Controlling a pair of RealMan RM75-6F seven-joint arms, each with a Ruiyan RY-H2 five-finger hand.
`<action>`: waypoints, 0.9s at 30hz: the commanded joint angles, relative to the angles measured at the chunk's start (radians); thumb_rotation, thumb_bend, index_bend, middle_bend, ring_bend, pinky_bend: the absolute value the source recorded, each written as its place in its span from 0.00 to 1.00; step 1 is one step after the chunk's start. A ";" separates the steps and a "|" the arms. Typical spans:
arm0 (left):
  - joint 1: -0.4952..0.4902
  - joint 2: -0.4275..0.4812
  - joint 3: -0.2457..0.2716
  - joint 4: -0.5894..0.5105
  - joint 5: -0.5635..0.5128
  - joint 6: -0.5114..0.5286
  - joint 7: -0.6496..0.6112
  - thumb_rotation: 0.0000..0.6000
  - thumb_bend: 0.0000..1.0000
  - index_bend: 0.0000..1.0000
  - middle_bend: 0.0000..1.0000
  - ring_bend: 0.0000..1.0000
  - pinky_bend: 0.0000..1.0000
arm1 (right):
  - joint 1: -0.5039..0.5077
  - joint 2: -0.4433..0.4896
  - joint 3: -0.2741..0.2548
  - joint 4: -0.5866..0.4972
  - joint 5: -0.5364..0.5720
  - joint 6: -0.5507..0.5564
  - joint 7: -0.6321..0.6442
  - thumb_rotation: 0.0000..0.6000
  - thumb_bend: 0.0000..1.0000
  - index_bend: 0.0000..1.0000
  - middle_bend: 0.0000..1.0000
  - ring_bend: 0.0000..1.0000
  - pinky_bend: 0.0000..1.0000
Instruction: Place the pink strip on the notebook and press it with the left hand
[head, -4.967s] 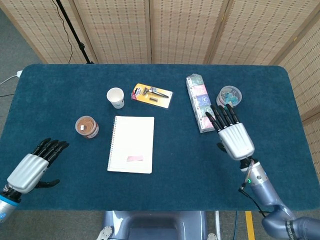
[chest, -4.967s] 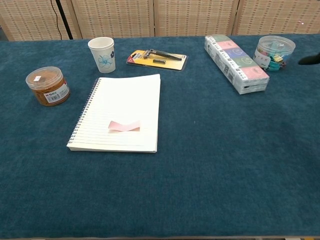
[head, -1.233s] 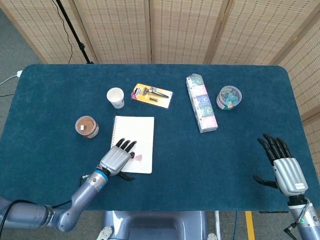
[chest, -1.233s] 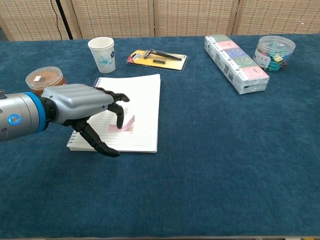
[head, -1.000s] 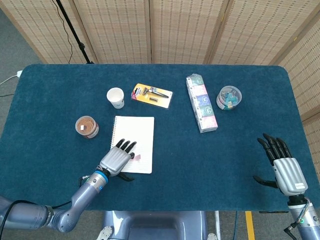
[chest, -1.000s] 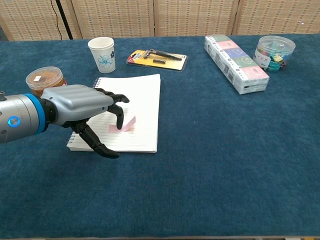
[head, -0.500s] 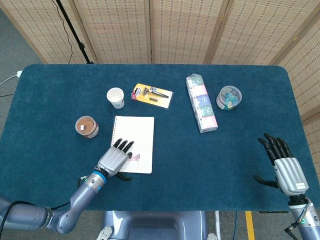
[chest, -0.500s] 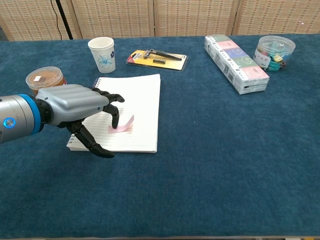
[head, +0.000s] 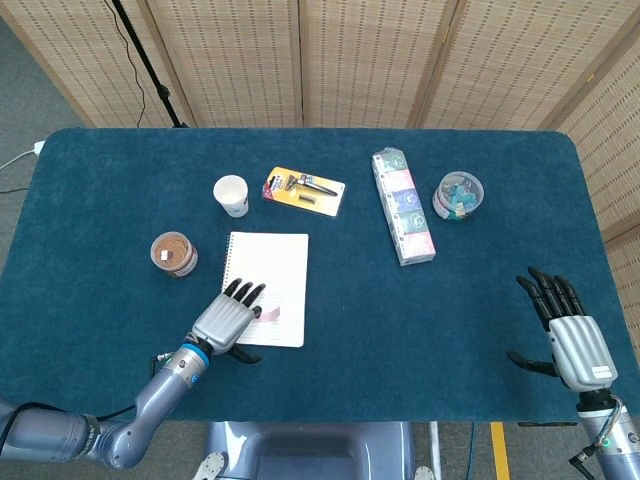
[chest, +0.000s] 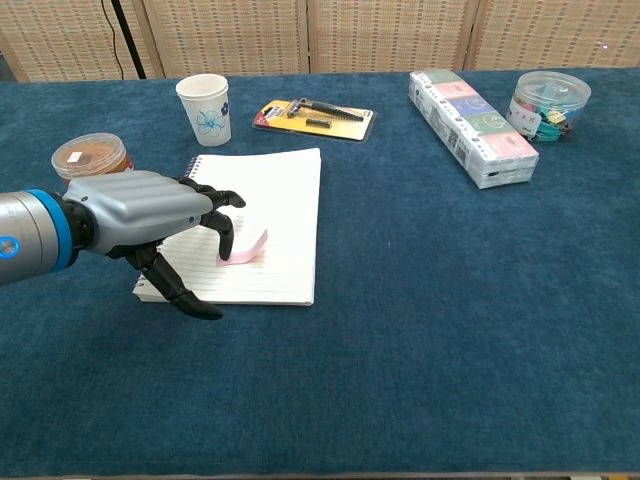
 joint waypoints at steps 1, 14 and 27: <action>0.001 -0.001 0.003 -0.002 0.003 0.000 0.001 0.43 0.00 0.34 0.00 0.00 0.00 | 0.000 0.001 0.000 0.000 -0.001 0.000 0.002 1.00 0.00 0.00 0.00 0.00 0.00; 0.006 0.018 -0.002 0.002 0.009 -0.002 -0.014 0.43 0.00 0.34 0.00 0.00 0.00 | -0.001 0.000 0.002 -0.002 -0.001 -0.006 0.001 1.00 0.00 0.00 0.00 0.00 0.00; 0.008 0.018 0.013 -0.026 0.007 0.006 0.013 0.43 0.00 0.33 0.00 0.00 0.00 | -0.003 0.005 0.004 -0.003 -0.001 -0.006 0.012 1.00 0.00 0.00 0.00 0.00 0.00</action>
